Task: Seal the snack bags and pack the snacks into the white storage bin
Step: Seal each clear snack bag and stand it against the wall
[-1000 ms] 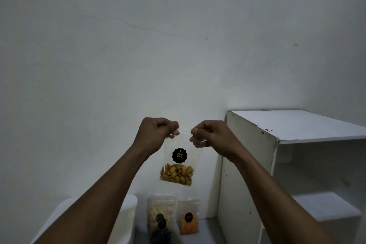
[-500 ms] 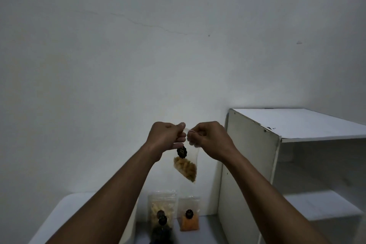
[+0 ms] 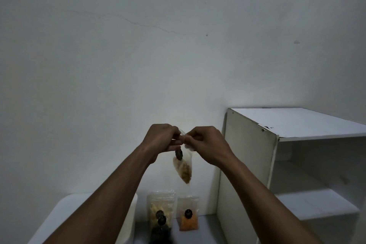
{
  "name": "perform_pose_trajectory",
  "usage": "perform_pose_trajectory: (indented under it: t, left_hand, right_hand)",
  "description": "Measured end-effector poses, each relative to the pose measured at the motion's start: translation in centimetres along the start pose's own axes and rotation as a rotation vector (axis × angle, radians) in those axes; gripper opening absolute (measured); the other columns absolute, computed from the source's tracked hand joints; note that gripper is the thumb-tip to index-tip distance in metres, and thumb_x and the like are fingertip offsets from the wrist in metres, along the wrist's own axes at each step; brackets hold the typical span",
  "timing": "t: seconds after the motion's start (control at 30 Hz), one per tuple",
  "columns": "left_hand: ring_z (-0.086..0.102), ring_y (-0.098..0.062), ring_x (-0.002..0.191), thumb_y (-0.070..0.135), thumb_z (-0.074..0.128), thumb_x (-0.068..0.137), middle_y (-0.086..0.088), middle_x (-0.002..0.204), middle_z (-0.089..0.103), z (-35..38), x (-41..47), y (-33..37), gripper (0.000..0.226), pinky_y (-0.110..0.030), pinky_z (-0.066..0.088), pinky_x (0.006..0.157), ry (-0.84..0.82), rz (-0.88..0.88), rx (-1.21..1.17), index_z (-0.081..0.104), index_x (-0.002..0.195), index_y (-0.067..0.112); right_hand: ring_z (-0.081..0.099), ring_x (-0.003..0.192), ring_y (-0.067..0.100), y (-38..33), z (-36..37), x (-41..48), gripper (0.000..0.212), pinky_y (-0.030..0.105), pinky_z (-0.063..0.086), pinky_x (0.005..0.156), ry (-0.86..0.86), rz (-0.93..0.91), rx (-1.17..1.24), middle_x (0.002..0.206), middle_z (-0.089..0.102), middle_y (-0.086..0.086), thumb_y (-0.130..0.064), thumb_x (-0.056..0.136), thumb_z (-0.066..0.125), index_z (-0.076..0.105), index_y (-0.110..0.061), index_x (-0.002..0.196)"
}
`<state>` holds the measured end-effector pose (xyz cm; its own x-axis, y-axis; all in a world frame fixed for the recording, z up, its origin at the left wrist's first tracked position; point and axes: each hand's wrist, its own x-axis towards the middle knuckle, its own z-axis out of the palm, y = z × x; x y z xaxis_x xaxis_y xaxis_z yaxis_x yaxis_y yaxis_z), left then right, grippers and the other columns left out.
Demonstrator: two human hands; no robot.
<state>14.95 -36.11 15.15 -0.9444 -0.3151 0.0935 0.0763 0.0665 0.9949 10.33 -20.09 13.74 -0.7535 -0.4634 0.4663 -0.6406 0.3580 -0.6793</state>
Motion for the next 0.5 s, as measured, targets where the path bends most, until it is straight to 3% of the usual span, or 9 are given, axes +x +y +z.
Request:
perform_pose_trajectory:
  t: [0.07,0.2,0.33,0.5]
  left_hand:
    - [0.074,-0.022,0.077,0.004,0.060,0.087,-0.021,0.096,0.074,-0.3,0.0,-0.1,0.019,-0.033,0.062,0.073,-0.038,0.052,0.041,0.068,0.096,-0.010]
    - [0.071,-0.020,0.078,0.006,0.057,0.092,-0.015,0.086,0.072,-0.6,-0.3,-0.1,0.012,-0.033,0.057,0.075,-0.143,0.096,0.129,0.066,0.087,0.000]
    - [0.061,-0.018,0.078,0.011,0.050,0.094,-0.007,0.081,0.064,-0.6,-0.7,-0.3,0.017,-0.032,0.051,0.071,-0.191,0.133,0.174,0.058,0.080,0.008]
    - [0.067,-0.022,0.090,0.017,0.049,0.098,-0.010,0.093,0.065,-0.9,-1.0,-0.8,0.017,-0.034,0.056,0.080,-0.232,0.141,0.124,0.060,0.087,0.008]
  right_hand:
    - [0.076,0.078,0.019,-0.2,-0.3,0.1,0.030,0.045,0.061,0.082,-0.030,0.078,0.181,0.077,0.077,0.003,-0.038,0.091,0.066,0.074,-0.011,0.082]
    - [0.073,0.084,0.040,-0.5,-1.2,0.0,0.015,0.042,0.061,0.077,-0.089,0.169,0.351,0.083,0.075,0.021,-0.010,0.093,0.064,0.072,0.001,0.086]
    - [0.071,0.076,0.025,-0.8,-1.7,-0.4,0.015,0.028,0.056,0.066,-0.200,0.258,0.483,0.092,0.075,0.021,-0.003,0.092,0.060,0.071,0.006,0.098]
    - [0.065,0.065,0.016,-0.5,-1.7,-0.3,0.010,0.025,0.055,0.066,-0.233,0.292,0.580,0.075,0.069,0.009,0.002,0.091,0.063,0.073,0.005,0.093]
